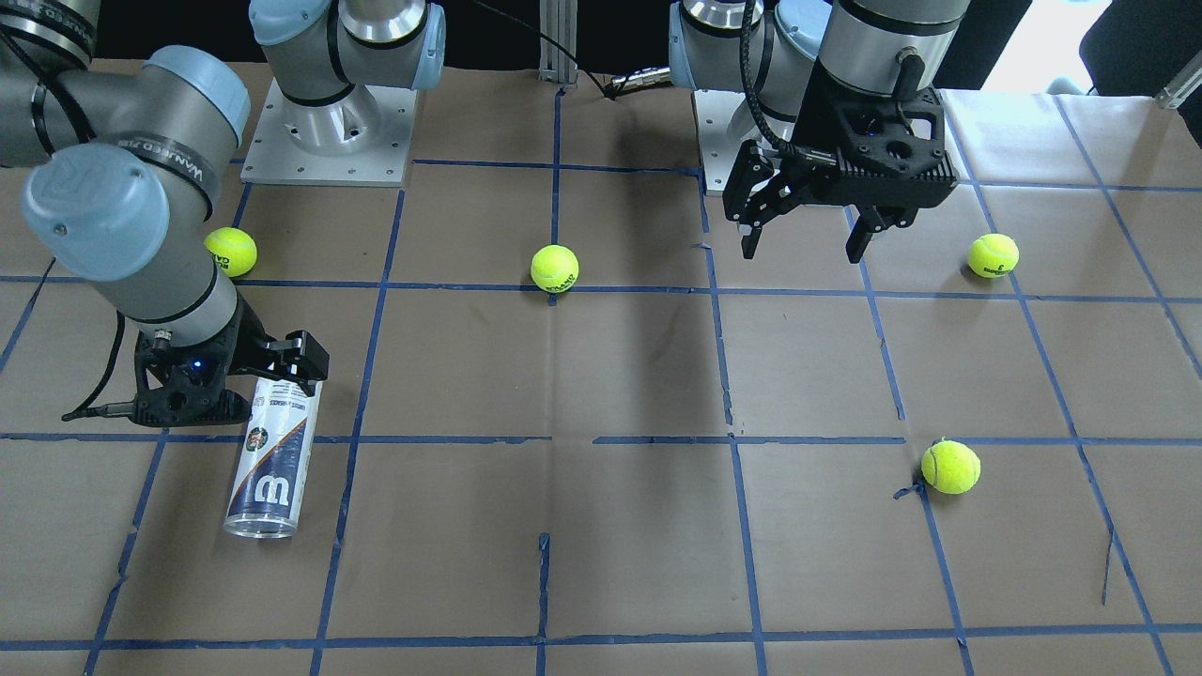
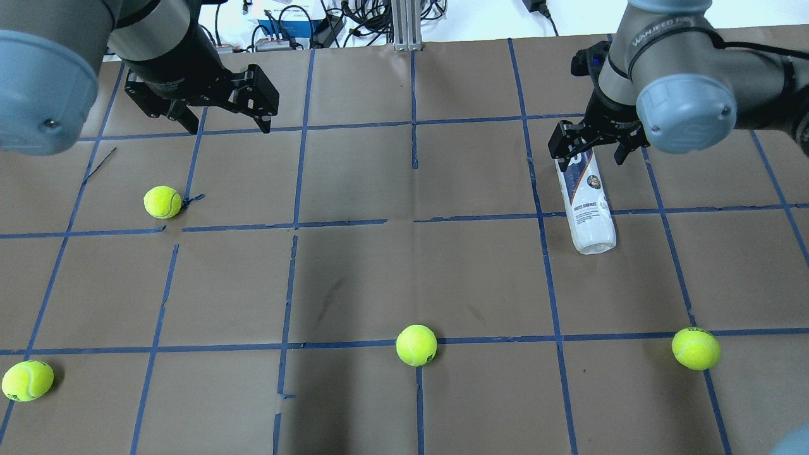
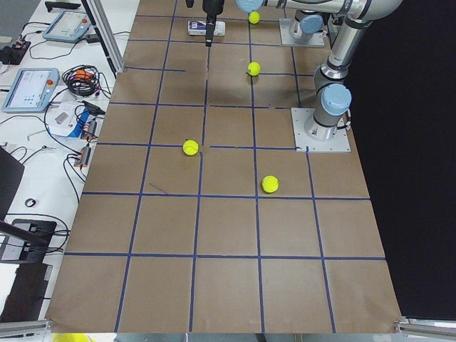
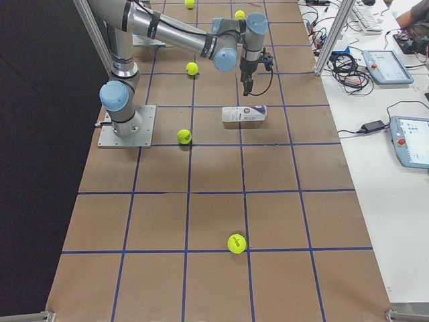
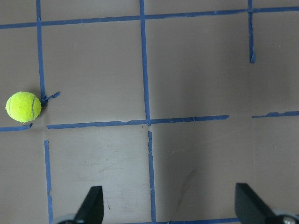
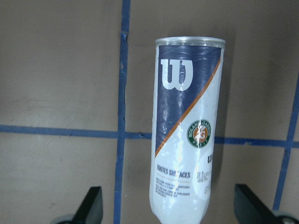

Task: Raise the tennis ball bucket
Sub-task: 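Lower the right gripper around the upright Wilson tennis ball can, then close the right gripper on the can's top and lift it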

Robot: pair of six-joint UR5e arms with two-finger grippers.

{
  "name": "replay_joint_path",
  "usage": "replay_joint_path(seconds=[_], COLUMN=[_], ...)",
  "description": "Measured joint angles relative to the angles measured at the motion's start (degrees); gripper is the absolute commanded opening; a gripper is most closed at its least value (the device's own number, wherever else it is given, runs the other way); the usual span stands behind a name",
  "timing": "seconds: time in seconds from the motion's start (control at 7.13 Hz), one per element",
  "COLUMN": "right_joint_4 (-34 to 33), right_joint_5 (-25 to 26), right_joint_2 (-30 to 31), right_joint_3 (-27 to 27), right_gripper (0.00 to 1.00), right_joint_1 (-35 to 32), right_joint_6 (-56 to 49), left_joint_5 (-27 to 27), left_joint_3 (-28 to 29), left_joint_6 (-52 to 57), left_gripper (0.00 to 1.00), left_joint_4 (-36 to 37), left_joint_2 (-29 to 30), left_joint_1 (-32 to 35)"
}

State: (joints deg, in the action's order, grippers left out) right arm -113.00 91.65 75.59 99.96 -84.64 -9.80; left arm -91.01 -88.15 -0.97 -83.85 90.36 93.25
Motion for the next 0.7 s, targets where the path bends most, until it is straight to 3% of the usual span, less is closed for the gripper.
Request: replay_joint_path(seconds=[0.28,0.7], right_joint_4=[-6.0,-9.0], right_joint_5=[-0.4,-1.3], right_joint_2=[-2.9,-6.4], right_joint_3=[2.6,3.2], right_gripper=[1.0,1.0], right_joint_1=[1.0,2.7], right_joint_6=[-1.8,-4.5], left_joint_5=[0.1,0.1], left_joint_3=[0.1,0.1], left_joint_6=[0.0,0.0], left_gripper=[1.0,1.0], left_joint_4=[0.0,0.0], left_joint_2=[0.0,0.0], left_joint_1=[-0.1,0.0])
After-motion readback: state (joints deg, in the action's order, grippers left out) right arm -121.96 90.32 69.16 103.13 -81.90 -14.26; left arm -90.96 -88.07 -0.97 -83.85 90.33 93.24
